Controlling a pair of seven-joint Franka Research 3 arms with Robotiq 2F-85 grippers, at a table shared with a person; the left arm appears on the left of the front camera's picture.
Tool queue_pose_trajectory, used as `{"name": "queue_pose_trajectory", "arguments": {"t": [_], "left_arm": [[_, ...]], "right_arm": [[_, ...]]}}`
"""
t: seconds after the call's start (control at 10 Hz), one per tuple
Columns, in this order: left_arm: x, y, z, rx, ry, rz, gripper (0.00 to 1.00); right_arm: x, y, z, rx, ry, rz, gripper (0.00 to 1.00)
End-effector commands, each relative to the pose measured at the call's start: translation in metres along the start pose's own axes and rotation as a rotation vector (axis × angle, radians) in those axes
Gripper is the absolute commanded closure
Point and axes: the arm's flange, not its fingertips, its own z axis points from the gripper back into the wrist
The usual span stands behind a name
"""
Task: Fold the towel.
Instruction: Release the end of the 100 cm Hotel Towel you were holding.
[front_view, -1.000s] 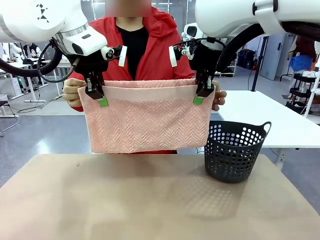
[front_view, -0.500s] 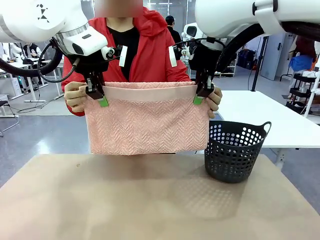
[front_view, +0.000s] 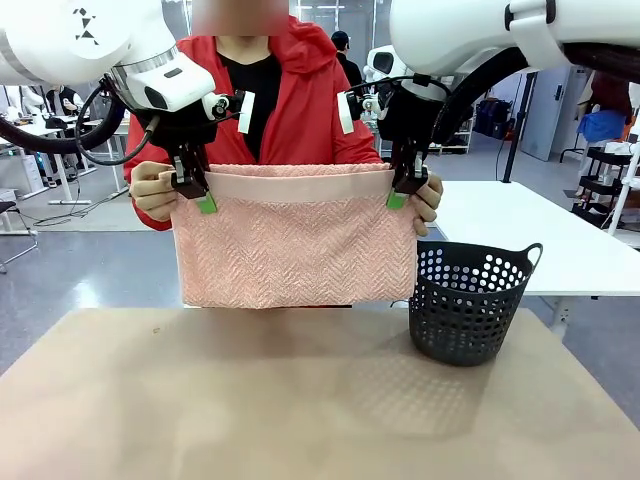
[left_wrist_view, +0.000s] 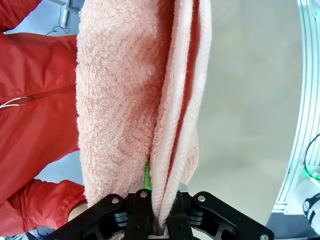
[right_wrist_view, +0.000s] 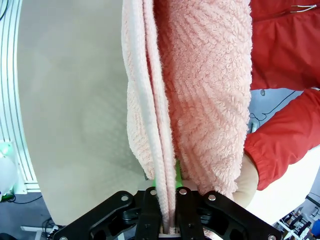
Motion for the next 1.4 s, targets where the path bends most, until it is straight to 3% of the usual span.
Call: {"name": "queue_pose_trajectory", "arguments": {"t": [0.0,0.1,0.2,0.3,0.4,0.5,0.6,0.7,0.8,0.9,1.0,1.1,1.3], "left_arm": [[-0.002,0.001,0.002,0.005,0.003,0.0,1.0],[0.0,0.0,0.0,0.0,0.0,0.0,0.64],[-0.001,-0.002,0.002,0.01,-0.009,0.008,0.57],[-0.002,-0.003,0.013,0.033,-0.036,0.022,0.26],[-0.004,-0.003,0.03,0.07,-0.048,0.027,0.19],[-0.01,-0.002,0.047,0.089,-0.057,0.044,0.0],[-0.016,-0.006,0.065,0.112,-0.083,0.073,0.0],[-0.023,-0.013,0.087,0.136,-0.118,0.125,0.0],[-0.036,-0.021,0.105,0.142,-0.153,0.208,0.13],[-0.059,-0.029,0.125,0.151,-0.189,0.307,0.03],[-0.091,-0.037,0.142,0.189,-0.19,0.442,0.0],[-0.128,-0.048,0.154,0.243,-0.172,0.609,0.0],[-0.173,-0.065,0.163,0.3,-0.173,0.831,0.0]], "right_arm": [[0.0,0.0,0.0,0.0,0.0,0.0,0.96],[-0.004,0.0,0.0,0.007,-0.004,-0.006,0.79],[-0.008,0.002,0.003,0.0,-0.011,-0.017,0.66],[-0.012,0.005,0.012,-0.019,-0.019,-0.026,0.48],[-0.015,0.008,0.024,-0.039,-0.036,-0.038,0.36],[-0.02,0.012,0.038,-0.069,-0.055,-0.051,0.18],[-0.027,0.015,0.053,-0.091,-0.093,-0.082,0.06],[-0.039,0.02,0.075,-0.111,-0.139,-0.142,0.0],[-0.053,0.026,0.097,-0.138,-0.183,-0.212,0.0],[-0.074,0.032,0.119,-0.161,-0.224,-0.308,0.0],[-0.101,0.037,0.138,-0.154,-0.285,-0.453,0.03],[-0.131,0.045,0.151,-0.166,-0.306,-0.617,0.0],[-0.164,0.056,0.162,-0.242,-0.287,-0.816,0.0]]}}
